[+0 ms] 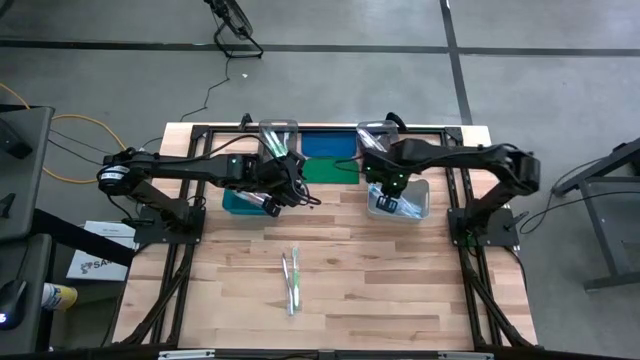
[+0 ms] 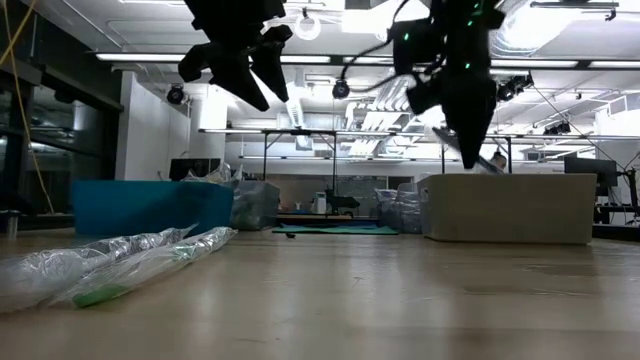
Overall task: Pick & Place Toothbrushes
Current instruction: Put the blue toothbrush into the grey bin, then put the violet toothbrush into the right black bin
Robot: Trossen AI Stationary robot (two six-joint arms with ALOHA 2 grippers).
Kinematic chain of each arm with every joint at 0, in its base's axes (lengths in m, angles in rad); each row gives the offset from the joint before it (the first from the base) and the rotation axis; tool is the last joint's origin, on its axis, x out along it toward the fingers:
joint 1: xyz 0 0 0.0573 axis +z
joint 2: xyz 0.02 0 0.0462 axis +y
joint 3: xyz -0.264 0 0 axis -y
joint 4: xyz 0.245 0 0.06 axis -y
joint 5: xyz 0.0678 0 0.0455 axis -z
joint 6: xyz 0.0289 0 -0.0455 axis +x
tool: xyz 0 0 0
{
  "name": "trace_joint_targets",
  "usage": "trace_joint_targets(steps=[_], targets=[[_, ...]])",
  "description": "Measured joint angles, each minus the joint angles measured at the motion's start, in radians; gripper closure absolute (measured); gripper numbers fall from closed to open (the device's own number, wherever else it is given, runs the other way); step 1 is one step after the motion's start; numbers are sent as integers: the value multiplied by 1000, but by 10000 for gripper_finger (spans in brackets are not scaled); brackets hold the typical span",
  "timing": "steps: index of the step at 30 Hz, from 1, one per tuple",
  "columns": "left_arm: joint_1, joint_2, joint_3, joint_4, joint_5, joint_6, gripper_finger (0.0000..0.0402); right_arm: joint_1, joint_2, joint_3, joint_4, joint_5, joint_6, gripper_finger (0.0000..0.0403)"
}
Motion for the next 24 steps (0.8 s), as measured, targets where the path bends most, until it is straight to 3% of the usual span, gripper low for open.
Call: trace_joint_targets(steps=[6,17,20,24], targets=[[0,0,0,-9,0,-8,187,-4,80,0,2,3,-22,328],[0,0,-1,-30,10,-23,187,-3,9,0,-2,0,6,216],[0,0,-1,-43,78,-23,187,-2,-41,0,-27,-2,38,203],[0,0,-8,-69,242,-16,187,19,-114,0,-40,3,56,200]])
